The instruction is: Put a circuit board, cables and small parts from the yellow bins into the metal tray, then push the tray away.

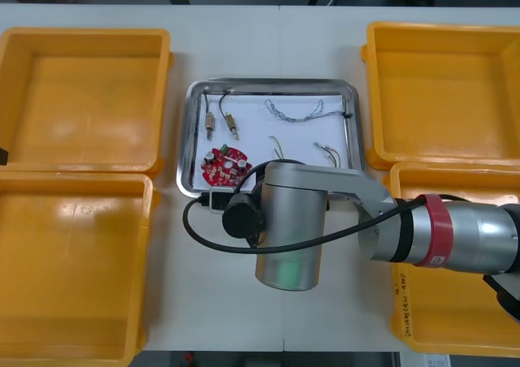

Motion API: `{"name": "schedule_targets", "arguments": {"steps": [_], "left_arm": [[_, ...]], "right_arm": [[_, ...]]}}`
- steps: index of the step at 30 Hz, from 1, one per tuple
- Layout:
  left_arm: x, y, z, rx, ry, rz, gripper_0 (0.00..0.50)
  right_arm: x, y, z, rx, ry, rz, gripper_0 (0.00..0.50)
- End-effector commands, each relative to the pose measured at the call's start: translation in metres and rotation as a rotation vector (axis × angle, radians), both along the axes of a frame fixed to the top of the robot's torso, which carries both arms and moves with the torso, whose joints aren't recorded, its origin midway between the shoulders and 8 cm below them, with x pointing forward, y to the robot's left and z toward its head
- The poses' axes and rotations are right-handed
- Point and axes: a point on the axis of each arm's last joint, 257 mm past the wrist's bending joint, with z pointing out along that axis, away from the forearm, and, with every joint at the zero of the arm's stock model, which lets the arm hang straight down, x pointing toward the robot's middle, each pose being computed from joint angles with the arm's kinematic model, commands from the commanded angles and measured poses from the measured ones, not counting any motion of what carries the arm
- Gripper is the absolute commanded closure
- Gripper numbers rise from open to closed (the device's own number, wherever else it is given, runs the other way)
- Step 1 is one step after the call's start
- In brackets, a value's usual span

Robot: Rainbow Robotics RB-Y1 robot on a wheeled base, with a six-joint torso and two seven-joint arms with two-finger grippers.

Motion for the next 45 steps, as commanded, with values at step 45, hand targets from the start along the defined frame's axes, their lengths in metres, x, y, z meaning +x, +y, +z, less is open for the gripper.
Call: {"name": "schedule_targets", "arguments": {"steps": [45], "left_arm": [[-0.007,0.016,0.012,0.120,-0.009,-0.101,0.000]], "right_arm": [[0.103,0.044,0.091,0.059,-0.254,0.081,0.500]]}}
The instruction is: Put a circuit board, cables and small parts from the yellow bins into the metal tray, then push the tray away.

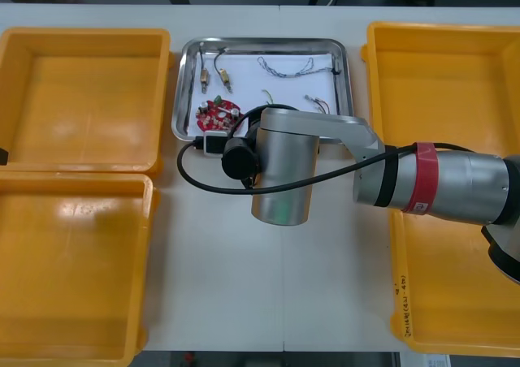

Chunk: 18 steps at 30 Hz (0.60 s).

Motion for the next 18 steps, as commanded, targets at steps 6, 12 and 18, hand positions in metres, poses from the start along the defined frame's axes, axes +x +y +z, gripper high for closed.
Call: {"name": "schedule_targets", "arguments": {"steps": [6,12,18], "left_arm": [[-0.007,0.016,0.012,0.120,-0.009,-0.101,0.000],[-0.007,0.016,0.012,0.120,-0.009,-0.101,0.000],[-0.007,0.016,0.012,0.120,-0.009,-0.101,0.000]], "right_arm": [[0.023,0.028,0.044,0.021,-0.098,0.060,0.500],[0.035,0.032,0.049,0.039,-0.118,0.073,0.500],[0.044,0.033,0.055,0.050,-0.139,0.085,0.500]]}}
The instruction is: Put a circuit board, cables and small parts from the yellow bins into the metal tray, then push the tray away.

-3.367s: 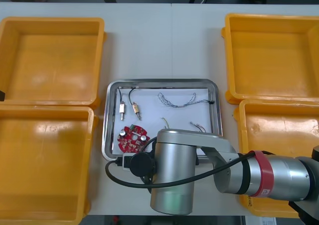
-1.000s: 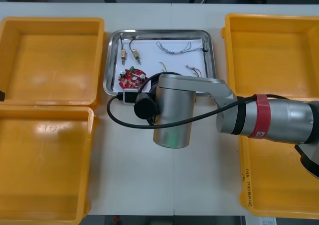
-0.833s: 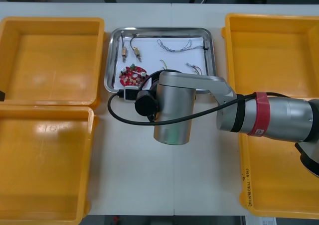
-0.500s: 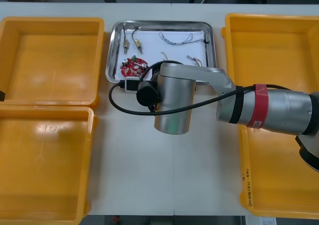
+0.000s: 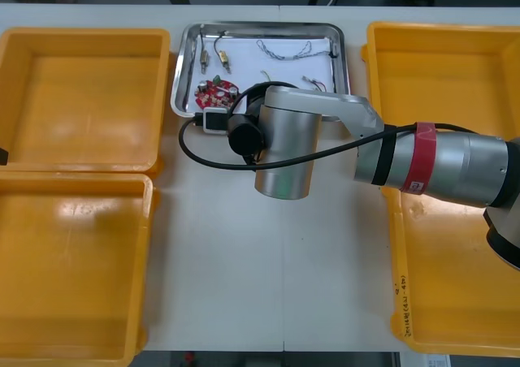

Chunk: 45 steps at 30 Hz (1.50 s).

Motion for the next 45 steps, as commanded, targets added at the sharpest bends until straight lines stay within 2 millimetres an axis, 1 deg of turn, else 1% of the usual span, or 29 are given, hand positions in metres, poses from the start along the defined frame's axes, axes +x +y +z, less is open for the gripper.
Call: {"name": "schedule_targets", "arguments": {"steps": [1,12,17,19,35,38,44,45], "left_arm": [[-0.007,0.016,0.012,0.119,-0.009,-0.101,0.000],[-0.007,0.016,0.012,0.119,-0.009,-0.101,0.000],[-0.007,0.016,0.012,0.119,-0.009,-0.101,0.000],[-0.007,0.016,0.012,0.119,-0.009,-0.101,0.000],[-0.007,0.016,0.012,0.119,-0.009,-0.101,0.000],[-0.007,0.016,0.012,0.119,-0.009,-0.101,0.000],[-0.007,0.016,0.012,0.119,-0.009,-0.101,0.000],[-0.007,0.016,0.012,0.119,-0.009,-0.101,0.000]], "right_arm": [[0.007,0.027,0.031,0.014,-0.067,0.057,0.500],[0.025,0.024,0.036,0.025,-0.107,0.074,0.500],[0.028,0.020,0.032,-0.009,-0.134,0.089,0.500],[0.029,0.019,0.034,-0.026,-0.154,0.097,0.500],[0.030,0.015,0.032,-0.024,-0.154,0.085,0.500],[0.029,0.013,0.029,-0.026,-0.148,0.083,0.500],[0.026,0.008,0.015,-0.023,-0.125,0.076,0.500],[0.025,0.008,0.013,-0.022,-0.122,0.076,0.457]]}}
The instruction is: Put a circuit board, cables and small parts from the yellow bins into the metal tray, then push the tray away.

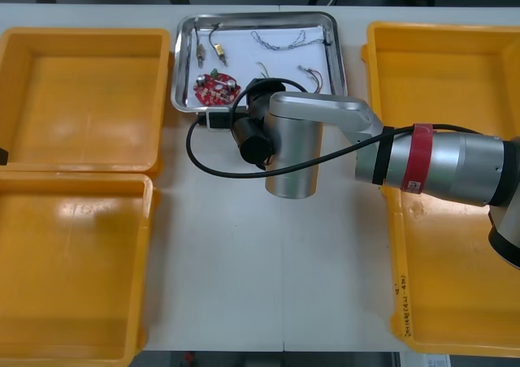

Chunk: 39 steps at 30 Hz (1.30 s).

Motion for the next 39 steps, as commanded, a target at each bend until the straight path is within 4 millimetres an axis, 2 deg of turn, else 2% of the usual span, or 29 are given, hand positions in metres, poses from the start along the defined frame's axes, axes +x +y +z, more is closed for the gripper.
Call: {"name": "schedule_targets", "arguments": {"steps": [1,2,3,5,6,7,8,9,10,18,23,31,35,39], "left_arm": [[-0.007,0.016,0.012,0.119,-0.009,-0.100,0.000],[-0.007,0.016,0.012,0.119,-0.009,-0.100,0.000],[-0.007,0.016,0.012,0.119,-0.009,-0.100,0.000],[-0.007,0.016,0.012,0.119,-0.009,-0.100,0.000],[-0.007,0.016,0.012,0.119,-0.009,-0.100,0.000],[-0.007,0.016,0.012,0.119,-0.009,-0.100,0.000],[-0.007,0.016,0.012,0.119,-0.009,-0.100,0.000],[-0.007,0.016,0.012,0.119,-0.009,-0.100,0.000],[-0.007,0.016,0.012,0.119,-0.009,-0.100,0.000],[-0.007,0.016,0.012,0.119,-0.009,-0.100,0.000],[-0.007,0.016,0.012,0.119,-0.009,-0.100,0.000],[-0.007,0.016,0.012,0.119,-0.009,-0.100,0.000],[-0.007,0.016,0.012,0.119,-0.009,-0.100,0.000],[-0.007,0.016,0.012,0.119,-0.009,-0.100,0.000]], "right_arm": [[0.002,0.007,0.011,0.023,-0.022,0.008,0.398],[0.001,0.007,0.010,0.022,-0.021,0.010,0.366],[0.001,0.007,0.011,0.020,-0.022,0.011,0.366],[0.002,0.007,0.011,0.019,-0.023,0.010,0.210],[0.002,0.007,0.011,0.019,-0.023,0.010,0.210],[0.001,0.007,0.011,0.022,-0.022,0.010,0.114],[0.001,0.007,0.011,0.020,-0.022,0.009,0.080],[0.002,0.007,0.011,0.023,-0.022,0.008,0.080],[0.002,0.007,0.011,0.023,-0.022,0.008,0.000],[-0.004,0.006,0.004,0.045,0.026,-0.009,0.000],[-0.014,0.008,0.016,0.075,0.057,-0.048,0.000],[-0.048,0.012,0.039,0.127,0.138,-0.116,0.000],[-0.065,0.006,0.046,0.160,0.190,-0.165,0.000],[-0.088,-0.011,0.053,0.208,0.279,-0.246,0.000]]}}
